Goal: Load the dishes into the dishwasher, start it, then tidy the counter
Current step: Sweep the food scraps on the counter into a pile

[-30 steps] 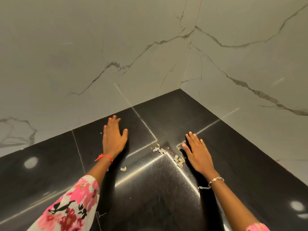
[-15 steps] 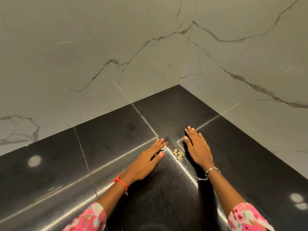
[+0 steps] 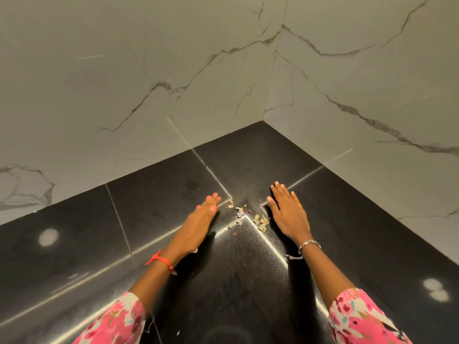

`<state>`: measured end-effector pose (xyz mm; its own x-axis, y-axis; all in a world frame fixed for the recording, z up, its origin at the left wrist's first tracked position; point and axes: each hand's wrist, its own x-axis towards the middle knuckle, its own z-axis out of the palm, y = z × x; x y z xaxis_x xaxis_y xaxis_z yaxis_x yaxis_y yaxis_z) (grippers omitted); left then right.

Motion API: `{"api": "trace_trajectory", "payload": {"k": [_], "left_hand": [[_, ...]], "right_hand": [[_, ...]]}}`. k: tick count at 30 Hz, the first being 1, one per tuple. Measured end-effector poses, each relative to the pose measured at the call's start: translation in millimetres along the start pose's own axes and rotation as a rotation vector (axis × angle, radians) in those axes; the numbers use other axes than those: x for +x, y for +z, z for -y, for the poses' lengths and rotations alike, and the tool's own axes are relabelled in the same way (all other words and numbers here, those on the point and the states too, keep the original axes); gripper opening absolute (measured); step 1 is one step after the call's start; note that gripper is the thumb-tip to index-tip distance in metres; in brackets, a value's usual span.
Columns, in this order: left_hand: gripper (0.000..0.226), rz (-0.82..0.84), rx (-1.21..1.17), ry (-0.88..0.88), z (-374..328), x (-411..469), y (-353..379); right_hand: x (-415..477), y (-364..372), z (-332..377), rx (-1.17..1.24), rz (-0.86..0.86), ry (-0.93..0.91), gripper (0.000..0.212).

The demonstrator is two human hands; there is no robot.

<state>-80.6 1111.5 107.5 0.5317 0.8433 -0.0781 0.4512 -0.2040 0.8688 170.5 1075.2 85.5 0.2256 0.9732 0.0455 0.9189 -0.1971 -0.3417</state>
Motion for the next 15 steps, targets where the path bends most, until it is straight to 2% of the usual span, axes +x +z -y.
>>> {"api": "trace_trajectory", "payload": {"k": [3,5,8,9,11,13,15], "left_hand": [[0.042,-0.261,0.069,-0.086,22,-27,-38],[0.042,-0.298,0.234,-0.138,44,-51,-55],[0.049,-0.322,0.554,-0.169,68,-79,-52],[0.057,-0.333,0.651,-0.164,71,-83,-49],[0.069,-0.357,0.714,-0.16,71,-84,-46],[0.069,-0.366,0.708,-0.165,69,-83,-46],[0.063,-0.357,0.686,-0.17,67,-83,-48]], "right_hand": [[0,2,8,-0.109,0.074,0.032,0.065],[-6,6,27,-0.075,0.112,0.026,0.07],[-33,16,66,0.001,0.138,-0.121,0.086],[-44,18,78,0.038,0.159,-0.175,0.085],[-58,18,92,0.203,0.25,-0.261,0.07],[-54,9,98,0.452,0.313,-0.265,0.058],[-32,6,95,0.503,0.254,-0.217,0.056]]}}
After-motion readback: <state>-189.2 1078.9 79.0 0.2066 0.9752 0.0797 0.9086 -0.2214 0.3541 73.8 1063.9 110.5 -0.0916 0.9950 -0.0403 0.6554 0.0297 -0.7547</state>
